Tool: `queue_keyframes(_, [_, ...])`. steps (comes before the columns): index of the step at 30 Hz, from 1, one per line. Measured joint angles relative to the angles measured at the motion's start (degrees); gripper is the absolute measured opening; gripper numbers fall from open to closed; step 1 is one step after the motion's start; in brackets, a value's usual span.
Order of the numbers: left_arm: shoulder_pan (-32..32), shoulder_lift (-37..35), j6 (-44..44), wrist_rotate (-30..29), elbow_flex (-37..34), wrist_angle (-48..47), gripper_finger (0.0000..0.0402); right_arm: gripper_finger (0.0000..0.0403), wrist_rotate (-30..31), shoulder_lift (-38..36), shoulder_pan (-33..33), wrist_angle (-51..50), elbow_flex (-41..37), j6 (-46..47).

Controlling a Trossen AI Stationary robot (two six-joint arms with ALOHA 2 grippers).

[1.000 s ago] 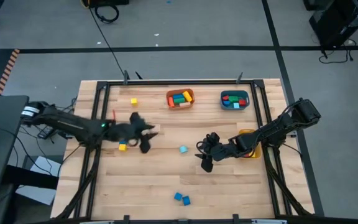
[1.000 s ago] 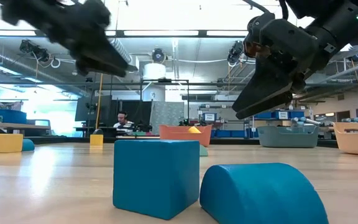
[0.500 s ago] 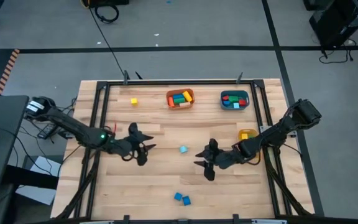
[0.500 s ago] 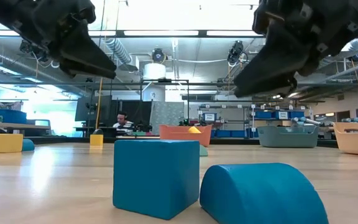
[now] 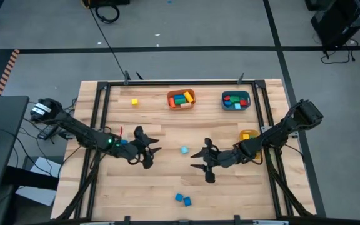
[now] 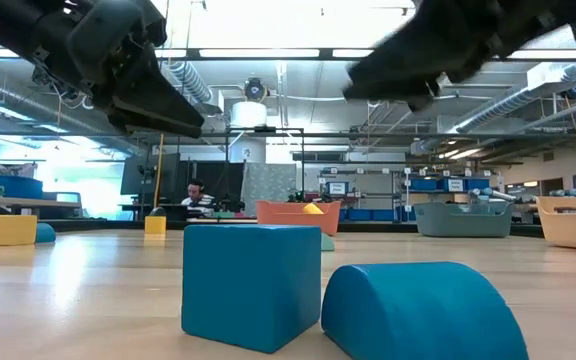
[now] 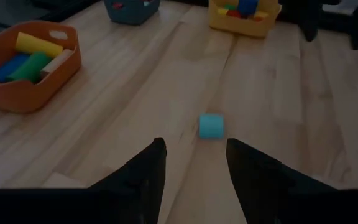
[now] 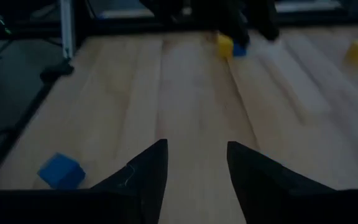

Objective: Sort blocks by size
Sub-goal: Put the blue cube block into the yellow bin

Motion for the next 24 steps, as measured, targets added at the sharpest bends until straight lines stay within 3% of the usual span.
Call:
queue_keyframes(9, [0.0, 0.0, 8.0, 0.0, 0.0, 0.2, 0.0176, 0.0224, -3.3, 1.2, -0.5, -14.9, 11.9, -4.7])
queue_keyframes(13, [0.0, 0.0, 10.0, 0.5, 0.0, 0.7, 0.0176, 0.0229, -8.0, 8.2, 0.7, -21.6, 19.7, -7.2])
queue_keyframes(20, [-0.1, 0.0, 9.0, 14.5, 0.0, 1.9, 0.0176, 0.0225, -11.7, 23.7, 3.5, -41.1, 37.9, -17.8])
queue_keyframes(24, [-0.5, 0.0, 10.6, 17.5, 0.0, 3.6, 0.0176, 0.0227, -14.0, 29.5, 4.4, -44.6, 46.2, -19.2])
